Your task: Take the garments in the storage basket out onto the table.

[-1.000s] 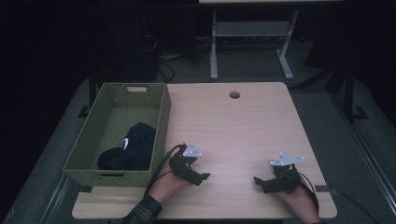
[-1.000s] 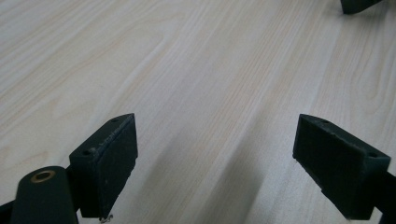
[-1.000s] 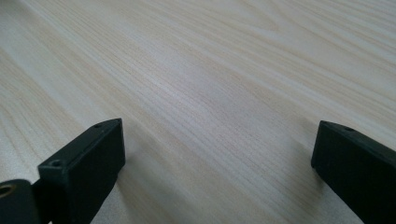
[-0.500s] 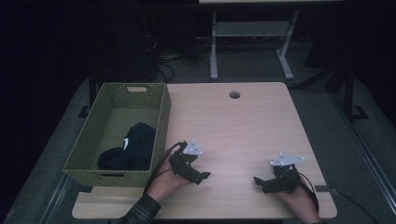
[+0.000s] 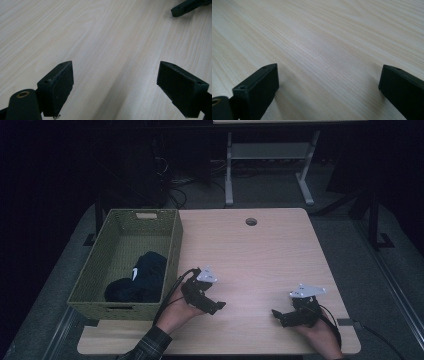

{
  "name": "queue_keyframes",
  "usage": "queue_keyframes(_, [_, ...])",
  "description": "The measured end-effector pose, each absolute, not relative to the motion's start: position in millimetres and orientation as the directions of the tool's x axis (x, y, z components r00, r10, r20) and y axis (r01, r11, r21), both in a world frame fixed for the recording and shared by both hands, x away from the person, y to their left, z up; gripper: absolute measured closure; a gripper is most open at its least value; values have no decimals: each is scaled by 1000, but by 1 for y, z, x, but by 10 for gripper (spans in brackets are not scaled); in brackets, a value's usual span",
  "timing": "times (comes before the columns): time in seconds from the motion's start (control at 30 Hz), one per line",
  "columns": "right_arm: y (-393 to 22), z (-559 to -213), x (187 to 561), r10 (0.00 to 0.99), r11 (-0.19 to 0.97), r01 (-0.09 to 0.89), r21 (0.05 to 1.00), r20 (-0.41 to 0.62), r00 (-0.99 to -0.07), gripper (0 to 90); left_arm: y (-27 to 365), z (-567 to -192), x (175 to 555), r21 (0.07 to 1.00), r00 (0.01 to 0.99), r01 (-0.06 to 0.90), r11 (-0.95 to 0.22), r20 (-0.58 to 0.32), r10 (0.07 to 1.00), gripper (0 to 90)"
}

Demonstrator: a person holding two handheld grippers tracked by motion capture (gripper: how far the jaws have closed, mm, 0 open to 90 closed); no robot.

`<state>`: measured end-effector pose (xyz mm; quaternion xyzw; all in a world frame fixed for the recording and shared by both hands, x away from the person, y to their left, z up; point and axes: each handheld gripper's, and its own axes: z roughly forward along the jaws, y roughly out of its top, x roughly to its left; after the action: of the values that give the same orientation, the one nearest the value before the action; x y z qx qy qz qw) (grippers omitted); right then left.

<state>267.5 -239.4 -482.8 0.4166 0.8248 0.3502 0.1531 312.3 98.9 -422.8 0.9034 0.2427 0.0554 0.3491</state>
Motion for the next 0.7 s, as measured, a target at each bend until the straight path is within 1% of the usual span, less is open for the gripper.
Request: queue_keyframes(0.7, [-239,-483,267,795,407,580,706,40,-606,26,100,-397,320,676,892,368,-638,-63,448,139])
